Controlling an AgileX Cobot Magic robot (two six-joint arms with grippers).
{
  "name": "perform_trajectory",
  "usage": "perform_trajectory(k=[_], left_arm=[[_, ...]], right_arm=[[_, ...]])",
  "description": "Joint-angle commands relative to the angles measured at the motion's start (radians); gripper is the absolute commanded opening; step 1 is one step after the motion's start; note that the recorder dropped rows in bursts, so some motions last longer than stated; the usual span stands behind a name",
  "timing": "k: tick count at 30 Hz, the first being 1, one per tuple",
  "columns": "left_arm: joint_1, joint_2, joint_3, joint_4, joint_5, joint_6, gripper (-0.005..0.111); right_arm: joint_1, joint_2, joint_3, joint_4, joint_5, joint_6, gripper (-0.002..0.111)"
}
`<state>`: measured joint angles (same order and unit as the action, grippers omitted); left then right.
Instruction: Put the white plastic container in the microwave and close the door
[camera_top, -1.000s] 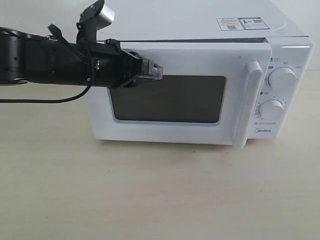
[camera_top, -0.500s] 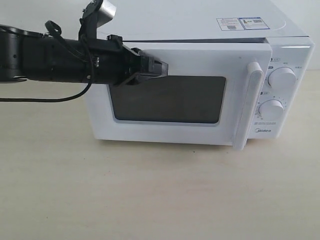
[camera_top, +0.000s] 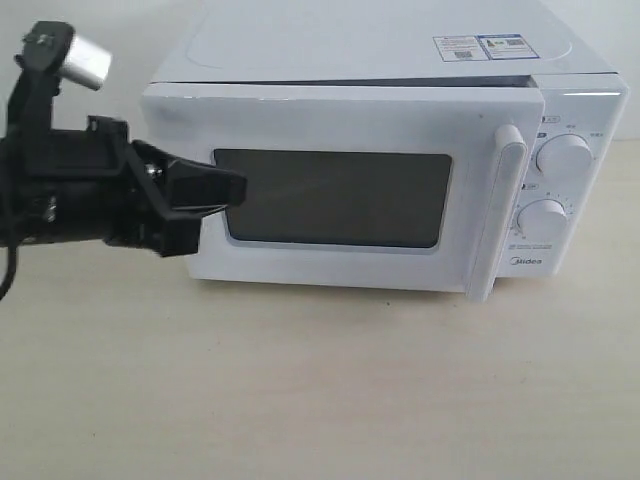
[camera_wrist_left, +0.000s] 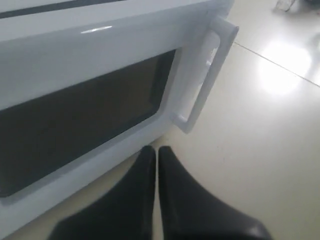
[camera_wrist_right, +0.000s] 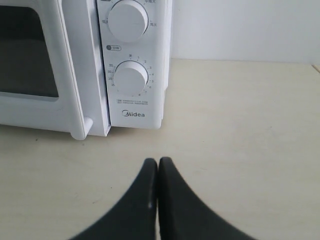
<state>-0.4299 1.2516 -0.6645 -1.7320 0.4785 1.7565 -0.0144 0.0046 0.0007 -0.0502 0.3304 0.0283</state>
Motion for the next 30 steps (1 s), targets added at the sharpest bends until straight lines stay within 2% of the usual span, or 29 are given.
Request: perform_trajectory(k=[1,4,8,11,15,19,24,27,30], left_arm=[[0.001,-0.205,0.128,-0.012,-0.150,0.009,0.004],[0.001,-0.400,0.223,-0.012,-0.263,-0.050,0.004],[0.001,-0.554,0.250,-0.012,-0.270,-0.060,0.004],[0.001,-0.555,0.245,-0.012,-0.281,-0.060,0.004],[0.001,-0.497,0.245,-0.012,-0.289,-0.060,0.004],[0.001,-0.436,0.230,-0.012,-0.291,-0.060,0.004],[0.001,-0.391,0.221,-0.012,-0.291,-0.060,0.004],[0.001,-0.391,0.221,-0.012,-0.287,-0.060,0.004],[0.001,-0.391,0.221,-0.012,-0.289,-0.060,0.004]], right_arm=[[-0.005,-0.005,-0.001,-0.006,-0.009,-0.004,0.000],[-0.005,-0.005,-0.001,-0.006,-0.011,-0.004,0.000],[-0.005,-0.005,-0.001,0.036,-0.139,0.000,0.000],[-0.005,-0.005,-0.001,0.208,-0.387,0.011,0.000],[0.021,-0.005,-0.056,0.169,-0.365,0.009,0.000],[0.099,0.064,-0.191,0.168,-0.314,0.001,0.000],[0.257,0.264,-0.340,0.171,-0.161,-0.102,0.000],[0.352,0.411,-0.364,0.171,-0.239,-0.148,0.000],[0.424,0.509,-0.362,0.171,-0.405,-0.143,0.000]])
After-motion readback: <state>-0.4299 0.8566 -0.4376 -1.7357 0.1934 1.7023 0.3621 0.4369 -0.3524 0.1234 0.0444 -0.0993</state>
